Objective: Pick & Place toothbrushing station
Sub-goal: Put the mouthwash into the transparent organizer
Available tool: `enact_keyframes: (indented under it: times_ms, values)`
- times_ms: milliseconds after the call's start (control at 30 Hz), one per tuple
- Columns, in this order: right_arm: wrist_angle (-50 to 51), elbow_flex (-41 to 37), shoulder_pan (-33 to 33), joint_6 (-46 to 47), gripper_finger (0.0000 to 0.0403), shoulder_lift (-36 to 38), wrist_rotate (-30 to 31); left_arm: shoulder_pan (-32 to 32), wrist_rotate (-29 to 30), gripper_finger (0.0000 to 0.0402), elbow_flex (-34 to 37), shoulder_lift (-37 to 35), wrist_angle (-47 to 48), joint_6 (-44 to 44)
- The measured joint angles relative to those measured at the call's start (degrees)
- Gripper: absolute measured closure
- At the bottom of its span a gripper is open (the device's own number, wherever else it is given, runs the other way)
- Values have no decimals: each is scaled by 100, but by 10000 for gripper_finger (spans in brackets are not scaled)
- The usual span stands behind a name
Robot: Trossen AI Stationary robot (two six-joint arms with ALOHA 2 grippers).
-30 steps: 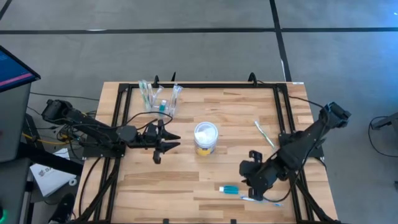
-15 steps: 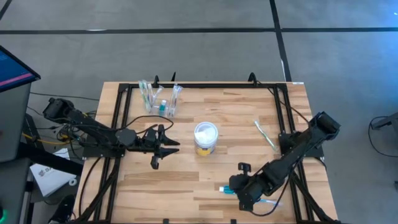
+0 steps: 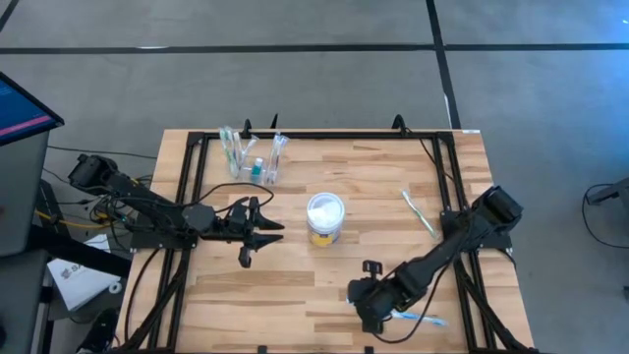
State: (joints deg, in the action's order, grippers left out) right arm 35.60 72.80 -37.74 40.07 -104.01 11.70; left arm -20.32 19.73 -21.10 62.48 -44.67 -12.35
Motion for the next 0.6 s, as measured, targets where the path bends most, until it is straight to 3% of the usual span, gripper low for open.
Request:
enact_keyframes:
  times_ms: [600]
  values:
    - [-508,12,204,-321,298,-506,-432,2,87,288,2,0,-1,118]
